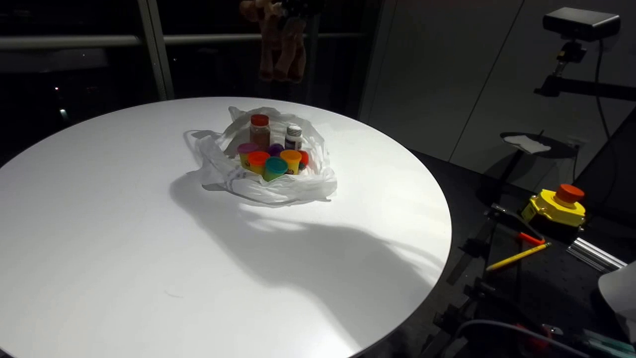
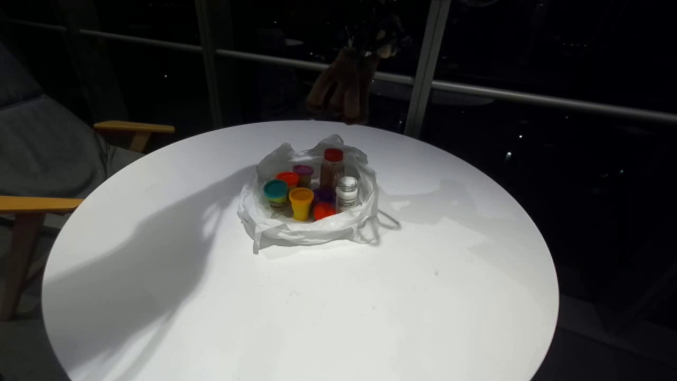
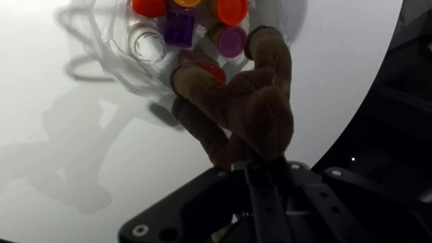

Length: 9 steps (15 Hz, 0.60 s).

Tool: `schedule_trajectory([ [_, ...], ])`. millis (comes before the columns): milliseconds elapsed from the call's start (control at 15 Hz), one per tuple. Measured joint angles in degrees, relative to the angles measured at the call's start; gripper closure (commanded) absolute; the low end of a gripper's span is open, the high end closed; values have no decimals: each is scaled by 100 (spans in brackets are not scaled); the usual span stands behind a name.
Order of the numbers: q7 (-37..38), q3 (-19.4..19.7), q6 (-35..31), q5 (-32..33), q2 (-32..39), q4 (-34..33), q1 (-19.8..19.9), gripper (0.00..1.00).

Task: Remove the objects from the plastic and put them on the table

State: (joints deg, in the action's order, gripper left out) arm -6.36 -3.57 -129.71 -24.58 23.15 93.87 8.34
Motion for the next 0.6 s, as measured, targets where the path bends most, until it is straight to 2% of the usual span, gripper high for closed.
schedule_trajectory([
  [267, 380, 440, 17, 37, -211, 32, 164, 98],
  [600, 925, 804, 17, 68, 0, -75, 340, 98],
])
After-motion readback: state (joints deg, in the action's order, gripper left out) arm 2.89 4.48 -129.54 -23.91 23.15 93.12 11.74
